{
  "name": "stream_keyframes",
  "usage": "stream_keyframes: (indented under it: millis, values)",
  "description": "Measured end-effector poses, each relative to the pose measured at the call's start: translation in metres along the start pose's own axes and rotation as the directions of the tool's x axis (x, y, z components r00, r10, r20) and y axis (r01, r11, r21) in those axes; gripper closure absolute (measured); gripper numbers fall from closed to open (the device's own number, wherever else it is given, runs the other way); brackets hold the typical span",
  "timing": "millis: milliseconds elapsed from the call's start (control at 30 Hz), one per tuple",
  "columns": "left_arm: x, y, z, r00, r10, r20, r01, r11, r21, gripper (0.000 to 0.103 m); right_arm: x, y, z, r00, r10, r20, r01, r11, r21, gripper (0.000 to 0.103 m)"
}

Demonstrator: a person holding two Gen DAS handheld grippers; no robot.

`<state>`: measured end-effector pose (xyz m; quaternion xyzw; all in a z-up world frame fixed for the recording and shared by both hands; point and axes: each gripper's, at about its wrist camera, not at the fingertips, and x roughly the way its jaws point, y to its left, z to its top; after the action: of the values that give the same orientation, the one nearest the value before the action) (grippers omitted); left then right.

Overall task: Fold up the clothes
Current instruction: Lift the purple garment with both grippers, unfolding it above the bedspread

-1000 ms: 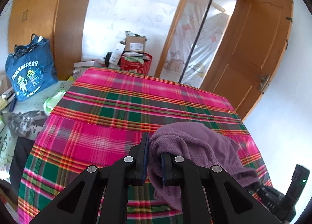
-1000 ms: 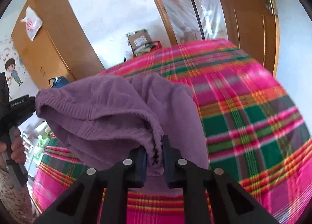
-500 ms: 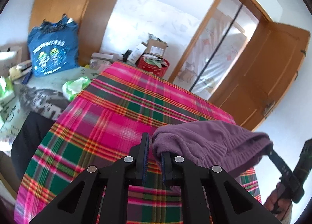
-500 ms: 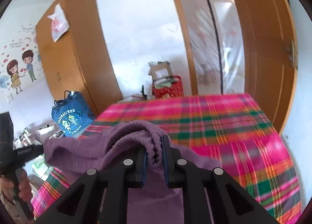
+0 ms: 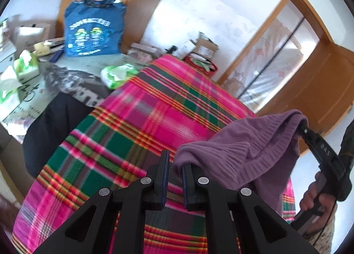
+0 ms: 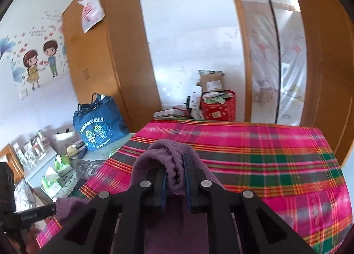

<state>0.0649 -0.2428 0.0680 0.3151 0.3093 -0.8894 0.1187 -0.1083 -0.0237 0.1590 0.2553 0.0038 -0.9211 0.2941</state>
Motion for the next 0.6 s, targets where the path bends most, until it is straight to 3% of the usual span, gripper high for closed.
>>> stream_keyframes:
  millis: [300,600]
  values:
    - [0.008,0.021,-0.002,0.999,0.005,-0.039,-0.007,0.999,-0.036,0.092,0.052,0.044,0.01,0.997,0.052,-0.057,-0.057,0.994,-0.093,0.089]
    - [0.013,0.038,-0.006,0.998,0.026,-0.065,-0.03,0.997,-0.068,0.092,0.095,0.076,0.025,0.992,0.078,-0.095,-0.088,0.99,-0.108,0.09]
